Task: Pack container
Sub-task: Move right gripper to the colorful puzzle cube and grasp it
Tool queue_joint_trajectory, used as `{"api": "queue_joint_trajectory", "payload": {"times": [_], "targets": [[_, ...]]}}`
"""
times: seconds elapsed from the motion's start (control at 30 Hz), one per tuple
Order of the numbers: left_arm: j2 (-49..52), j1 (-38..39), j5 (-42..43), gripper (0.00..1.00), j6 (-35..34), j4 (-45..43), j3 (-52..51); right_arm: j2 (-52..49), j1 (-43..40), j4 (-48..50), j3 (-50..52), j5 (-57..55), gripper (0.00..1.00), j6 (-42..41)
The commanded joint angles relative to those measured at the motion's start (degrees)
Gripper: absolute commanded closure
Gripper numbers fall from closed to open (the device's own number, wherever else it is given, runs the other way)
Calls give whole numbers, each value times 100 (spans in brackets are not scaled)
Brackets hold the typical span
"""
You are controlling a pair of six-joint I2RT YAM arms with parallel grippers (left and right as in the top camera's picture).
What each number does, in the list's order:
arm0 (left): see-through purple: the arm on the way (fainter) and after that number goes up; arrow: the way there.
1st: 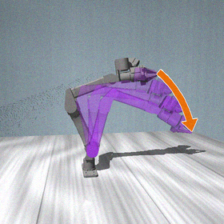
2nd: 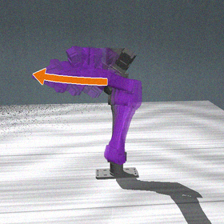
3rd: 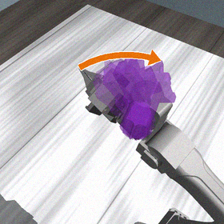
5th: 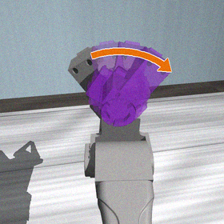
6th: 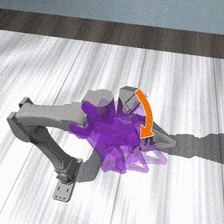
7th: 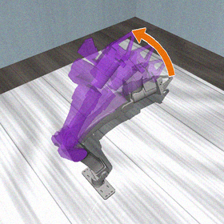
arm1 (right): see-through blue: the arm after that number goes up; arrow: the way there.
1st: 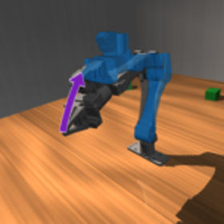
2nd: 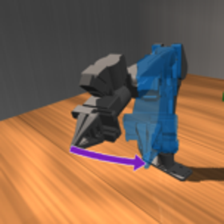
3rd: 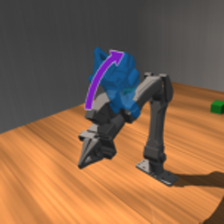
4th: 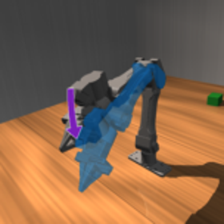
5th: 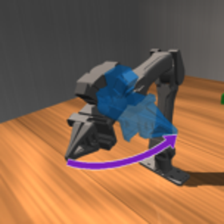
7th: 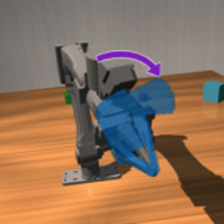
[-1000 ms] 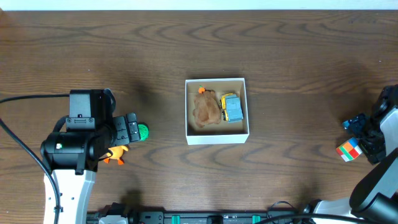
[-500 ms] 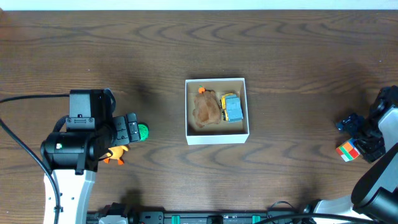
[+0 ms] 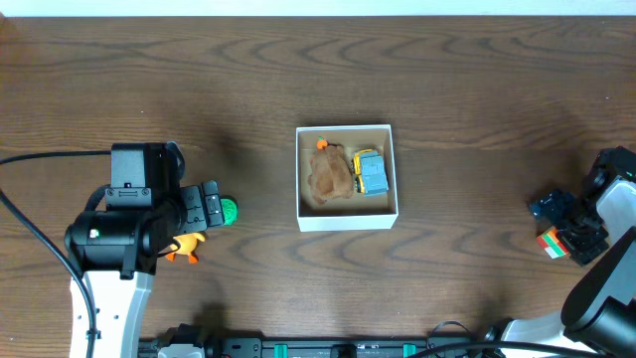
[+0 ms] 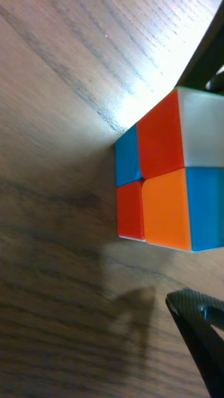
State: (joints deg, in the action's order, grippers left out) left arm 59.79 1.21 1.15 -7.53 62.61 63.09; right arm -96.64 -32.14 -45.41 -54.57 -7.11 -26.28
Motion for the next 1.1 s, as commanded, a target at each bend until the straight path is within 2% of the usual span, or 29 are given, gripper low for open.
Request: {"api": "queue_joint_trajectory", "payload": {"times": [0.0, 0.1, 0.37, 0.57, 0.8, 1.07], "targets": [[13, -28, -9, 2, -28, 11, 90, -15, -48, 2, 31, 9, 12, 22], [13, -28, -9, 2, -28, 11, 90, -15, -48, -4, 31, 9, 24, 22], [13, -28, -9, 2, -28, 11, 90, -15, -48, -26, 31, 11, 32, 22], [13, -28, -9, 2, -28, 11, 90, -15, -46, -28, 31, 186, 44, 22], [13, -28, -9, 2, -28, 11, 90, -13, -46, -164, 31, 214, 51, 22], [13, -28, -9, 2, -31, 11, 90, 46, 33, -254, 20, 308, 53, 50]]}}
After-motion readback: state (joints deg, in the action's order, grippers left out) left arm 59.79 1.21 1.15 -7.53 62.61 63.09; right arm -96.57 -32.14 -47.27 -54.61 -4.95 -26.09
